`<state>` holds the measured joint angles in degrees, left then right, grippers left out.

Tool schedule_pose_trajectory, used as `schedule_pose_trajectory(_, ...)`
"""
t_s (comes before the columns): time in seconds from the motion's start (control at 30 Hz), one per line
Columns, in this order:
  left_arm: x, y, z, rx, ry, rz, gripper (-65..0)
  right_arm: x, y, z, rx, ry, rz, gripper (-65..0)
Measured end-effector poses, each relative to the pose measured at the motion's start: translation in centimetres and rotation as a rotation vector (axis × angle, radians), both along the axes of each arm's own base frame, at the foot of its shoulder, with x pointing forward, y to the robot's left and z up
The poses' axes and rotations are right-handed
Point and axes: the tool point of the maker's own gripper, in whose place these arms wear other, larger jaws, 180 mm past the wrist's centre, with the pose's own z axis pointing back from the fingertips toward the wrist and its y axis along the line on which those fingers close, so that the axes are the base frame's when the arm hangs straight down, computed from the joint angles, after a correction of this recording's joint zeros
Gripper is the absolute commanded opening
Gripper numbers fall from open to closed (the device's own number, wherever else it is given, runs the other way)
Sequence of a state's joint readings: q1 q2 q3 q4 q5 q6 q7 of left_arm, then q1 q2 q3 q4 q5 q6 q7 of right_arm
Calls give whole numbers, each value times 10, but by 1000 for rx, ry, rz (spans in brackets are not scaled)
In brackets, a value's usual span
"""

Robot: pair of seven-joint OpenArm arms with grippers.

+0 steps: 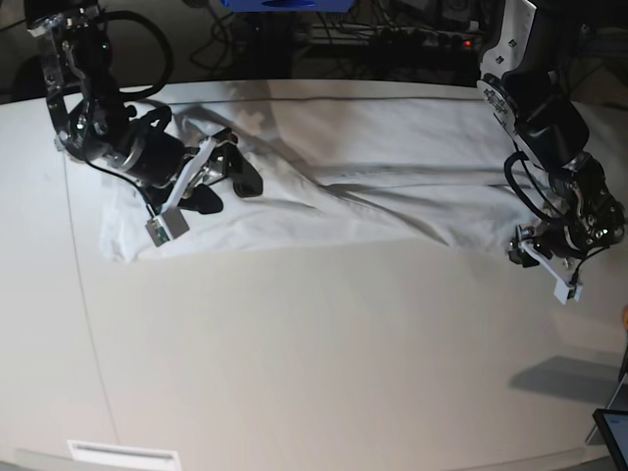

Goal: Fold the T-shirt properly
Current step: 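Move both grippers to the two ends of the folded strip and grasp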

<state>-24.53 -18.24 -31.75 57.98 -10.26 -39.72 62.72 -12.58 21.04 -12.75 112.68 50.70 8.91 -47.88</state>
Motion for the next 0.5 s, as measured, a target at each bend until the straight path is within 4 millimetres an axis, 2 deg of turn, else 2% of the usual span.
schedule_pose_trajectory(0.17, 4, -2, 1, -11, -6, 0, -299, 0, 0, 0, -1, -1, 0, -222)
schedule_pose_trajectory(0.23, 4, -1, 1, -12, -7, 1, -321, 0, 0, 0, -1, 0, 0, -222)
schedule_pose_trajectory(0.27, 3, 0, 1, -9, -5, 2, -381, 0, 0, 0, -1, -1, 0, -222)
schedule_pose_trajectory(0.37, 2, 0, 1, -9, -1, 2, -621, 0, -1, 0, -2, -1, 0, -222)
schedule_pose_trajectory(0.4, 2, 0, 0, -10, 2, 1, -650, 0, 0, 0, -1, -1, -1, -222)
schedule_pose_trajectory(0.5, 1, 3, 7, 21, -13, -2, -650, 1, 0, 0, -1, -1, -1, -222)
